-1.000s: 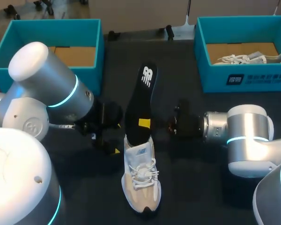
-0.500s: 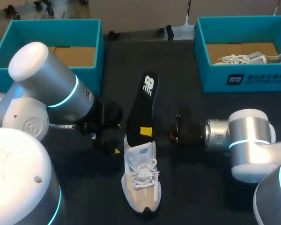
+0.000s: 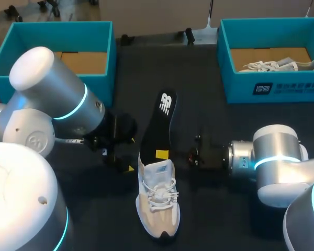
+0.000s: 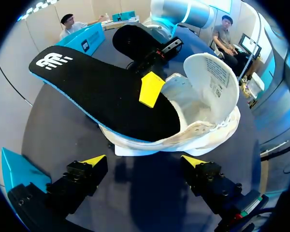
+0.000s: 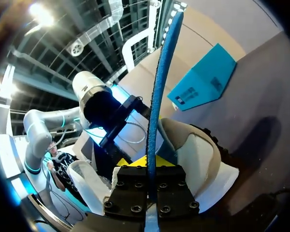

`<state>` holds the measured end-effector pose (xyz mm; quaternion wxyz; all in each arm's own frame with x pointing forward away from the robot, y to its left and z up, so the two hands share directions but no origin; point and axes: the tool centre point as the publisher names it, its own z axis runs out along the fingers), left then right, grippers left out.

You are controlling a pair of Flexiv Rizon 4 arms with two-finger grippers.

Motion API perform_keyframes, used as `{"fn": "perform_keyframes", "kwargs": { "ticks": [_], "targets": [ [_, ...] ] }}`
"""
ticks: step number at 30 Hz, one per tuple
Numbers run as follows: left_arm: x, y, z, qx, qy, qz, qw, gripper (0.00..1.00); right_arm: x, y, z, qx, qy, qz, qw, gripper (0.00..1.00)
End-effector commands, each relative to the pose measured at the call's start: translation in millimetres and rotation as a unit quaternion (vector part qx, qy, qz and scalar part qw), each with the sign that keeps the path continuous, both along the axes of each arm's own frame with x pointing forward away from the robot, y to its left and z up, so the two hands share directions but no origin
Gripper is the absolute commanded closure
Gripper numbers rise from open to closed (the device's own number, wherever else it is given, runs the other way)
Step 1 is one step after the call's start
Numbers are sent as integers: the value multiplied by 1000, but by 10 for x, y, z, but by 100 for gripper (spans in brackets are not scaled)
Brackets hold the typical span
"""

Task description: Take the shoe out of the shoebox, open the shoe tongue, remove and reinsert the insole, then place the shoe into the shoebox

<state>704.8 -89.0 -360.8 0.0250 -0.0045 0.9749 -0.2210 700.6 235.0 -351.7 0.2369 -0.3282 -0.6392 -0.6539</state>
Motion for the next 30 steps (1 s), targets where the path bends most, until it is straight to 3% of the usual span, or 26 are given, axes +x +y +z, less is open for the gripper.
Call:
{"fn": "perform_keyframes", "kwargs": {
  "ticks": [1,8,17,22,30],
  "targets": [
    [-7,8,-7,-1,0,0,1000,0,-68,17,-63,-10,9,5,1000,100],
    [-7,8,-7,-1,0,0,1000,0,-80,36,-106,-34,28,12,999,100],
    [-7,8,-7,-1,0,0,1000,0,-77,1,-89,-3,17,32,999,97],
    [-7,8,-7,-1,0,0,1000,0,-42,-1,-43,3,6,45,999,83],
    [-7,8,-7,-1,0,0,1000,0,-9,7,41,5,-11,49,999,72]
  ]
}}
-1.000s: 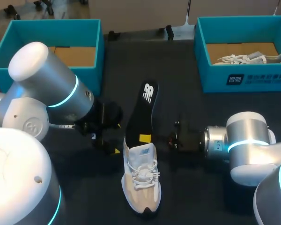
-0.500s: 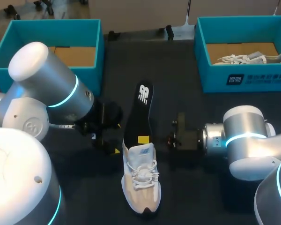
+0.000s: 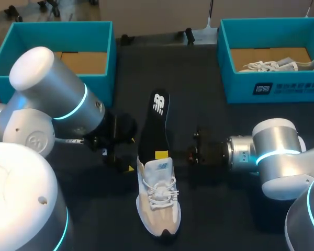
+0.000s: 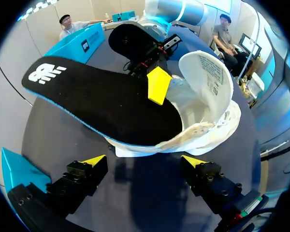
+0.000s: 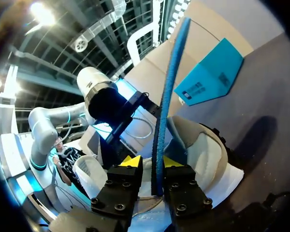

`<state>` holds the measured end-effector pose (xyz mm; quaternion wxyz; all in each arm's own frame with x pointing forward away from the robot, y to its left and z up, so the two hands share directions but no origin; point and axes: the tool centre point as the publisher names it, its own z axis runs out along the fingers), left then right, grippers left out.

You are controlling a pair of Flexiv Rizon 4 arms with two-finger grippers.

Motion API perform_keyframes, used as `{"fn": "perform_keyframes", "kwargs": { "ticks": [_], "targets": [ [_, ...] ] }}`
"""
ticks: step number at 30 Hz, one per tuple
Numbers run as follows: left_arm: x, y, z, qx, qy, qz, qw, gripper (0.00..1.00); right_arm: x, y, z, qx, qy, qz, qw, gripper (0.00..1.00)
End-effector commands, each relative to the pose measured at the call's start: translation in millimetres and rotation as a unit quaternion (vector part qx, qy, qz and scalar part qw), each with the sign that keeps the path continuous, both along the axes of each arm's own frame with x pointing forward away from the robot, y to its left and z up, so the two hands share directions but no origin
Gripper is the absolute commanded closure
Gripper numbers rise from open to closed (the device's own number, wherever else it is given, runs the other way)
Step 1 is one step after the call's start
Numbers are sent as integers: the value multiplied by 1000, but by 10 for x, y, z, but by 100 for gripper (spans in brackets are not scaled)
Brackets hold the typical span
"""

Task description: Take the shoe out of the shoebox, open the shoe tongue, remove and reinsert the insole, then place the shoe into the shoebox

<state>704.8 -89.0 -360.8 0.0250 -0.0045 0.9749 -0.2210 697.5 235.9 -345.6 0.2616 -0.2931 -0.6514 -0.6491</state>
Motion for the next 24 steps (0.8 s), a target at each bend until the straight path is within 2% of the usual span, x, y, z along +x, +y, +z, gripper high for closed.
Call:
{"fn": "perform_keyframes", "kwargs": {
  "ticks": [1,12,24],
  "targets": [
    [-7,8,-6,-1,0,0,1000,0,20,0,-13,0,-4,7,1000,71],
    [-7,8,-6,-1,0,0,1000,0,4,41,87,1,-28,19,999,72],
    [-7,8,-6,-1,0,0,1000,0,25,6,128,-1,-35,18,999,71]
  ]
}}
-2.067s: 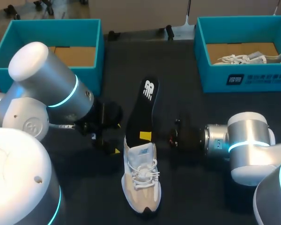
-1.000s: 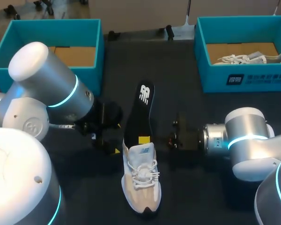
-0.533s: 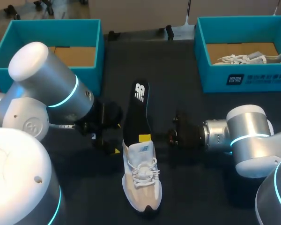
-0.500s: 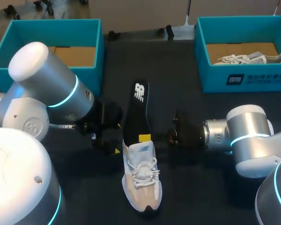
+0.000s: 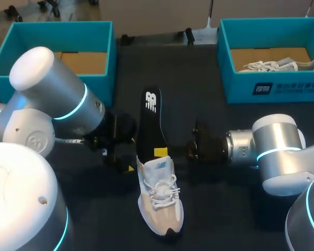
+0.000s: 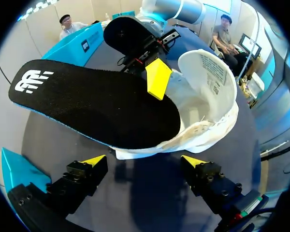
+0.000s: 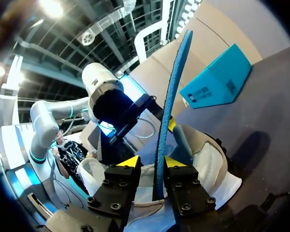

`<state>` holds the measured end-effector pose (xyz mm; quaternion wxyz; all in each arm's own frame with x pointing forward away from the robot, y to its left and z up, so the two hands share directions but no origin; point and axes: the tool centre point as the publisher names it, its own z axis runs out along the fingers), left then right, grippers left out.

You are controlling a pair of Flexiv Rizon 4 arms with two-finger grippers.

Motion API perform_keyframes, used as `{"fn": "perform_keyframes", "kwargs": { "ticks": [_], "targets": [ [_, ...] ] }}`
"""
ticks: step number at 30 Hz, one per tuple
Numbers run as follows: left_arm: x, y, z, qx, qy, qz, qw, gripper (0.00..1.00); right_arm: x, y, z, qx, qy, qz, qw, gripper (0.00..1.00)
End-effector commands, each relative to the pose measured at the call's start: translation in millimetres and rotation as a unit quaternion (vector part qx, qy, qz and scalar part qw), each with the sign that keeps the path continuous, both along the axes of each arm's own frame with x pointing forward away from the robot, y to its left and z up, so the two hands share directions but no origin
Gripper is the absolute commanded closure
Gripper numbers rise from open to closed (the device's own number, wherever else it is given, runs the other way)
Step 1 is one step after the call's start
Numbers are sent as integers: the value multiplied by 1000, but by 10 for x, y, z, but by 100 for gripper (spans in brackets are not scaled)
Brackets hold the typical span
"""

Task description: Take the shoe out of the shoebox, open the shoe tongue, remove and reinsert the insole, then place the shoe into the shoebox

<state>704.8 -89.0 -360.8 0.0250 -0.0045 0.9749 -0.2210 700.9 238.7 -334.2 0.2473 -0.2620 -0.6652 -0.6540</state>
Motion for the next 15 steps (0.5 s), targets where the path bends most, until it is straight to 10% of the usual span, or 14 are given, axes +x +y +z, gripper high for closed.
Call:
{"fn": "perform_keyframes", "kwargs": {
  "ticks": [1,15],
  "targets": [
    [-7,8,-6,-1,0,0,1000,0,-15,-20,17,0,-2,5,1000,71],
    [-7,8,-6,-1,0,0,1000,0,-35,25,122,-10,-22,21,999,66]
  ]
}}
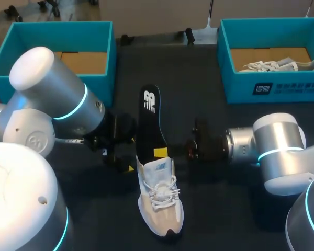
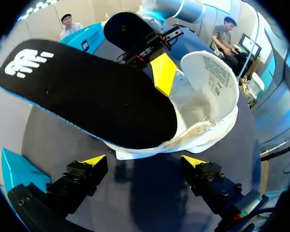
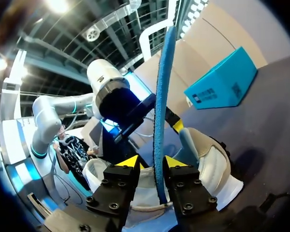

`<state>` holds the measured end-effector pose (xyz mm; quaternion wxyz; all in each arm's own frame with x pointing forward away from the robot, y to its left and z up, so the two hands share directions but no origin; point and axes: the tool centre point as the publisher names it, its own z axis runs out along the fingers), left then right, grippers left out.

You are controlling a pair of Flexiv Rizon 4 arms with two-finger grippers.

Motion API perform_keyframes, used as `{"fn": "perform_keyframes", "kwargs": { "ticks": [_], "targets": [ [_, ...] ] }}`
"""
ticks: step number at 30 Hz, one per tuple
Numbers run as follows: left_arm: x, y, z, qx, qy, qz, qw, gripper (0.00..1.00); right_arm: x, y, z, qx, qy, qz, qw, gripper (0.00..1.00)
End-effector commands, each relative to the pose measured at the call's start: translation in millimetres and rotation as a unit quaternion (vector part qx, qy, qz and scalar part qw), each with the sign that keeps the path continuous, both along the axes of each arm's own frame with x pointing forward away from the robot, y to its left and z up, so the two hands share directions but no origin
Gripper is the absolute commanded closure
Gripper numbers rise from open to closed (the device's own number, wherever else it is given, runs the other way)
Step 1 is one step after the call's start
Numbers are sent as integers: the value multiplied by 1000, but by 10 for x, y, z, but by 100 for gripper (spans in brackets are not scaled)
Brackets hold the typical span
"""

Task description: Take the shoe out of the shoebox, open the shoe tongue, remove and reinsert the insole, then place the shoe into the shoebox

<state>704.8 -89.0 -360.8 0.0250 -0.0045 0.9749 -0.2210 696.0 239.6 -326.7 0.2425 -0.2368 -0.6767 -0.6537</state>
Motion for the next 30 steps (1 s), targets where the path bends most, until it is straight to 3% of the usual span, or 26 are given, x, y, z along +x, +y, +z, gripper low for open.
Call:
{"fn": "perform_keyframes", "kwargs": {
  "ticks": [1,25,28,30],
  "targets": [
    [-7,8,-6,-1,0,0,1000,0,17,28,56,-7,-1,7,1000,64],
    [-7,8,-6,-1,0,0,1000,0,275,203,215,9,-12,23,1000,67],
    [-7,8,-6,-1,0,0,1000,0,286,218,226,16,-11,18,1000,74],
    [-7,8,-6,-1,0,0,1000,0,298,220,231,16,-11,17,1000,85]
  ]
}}
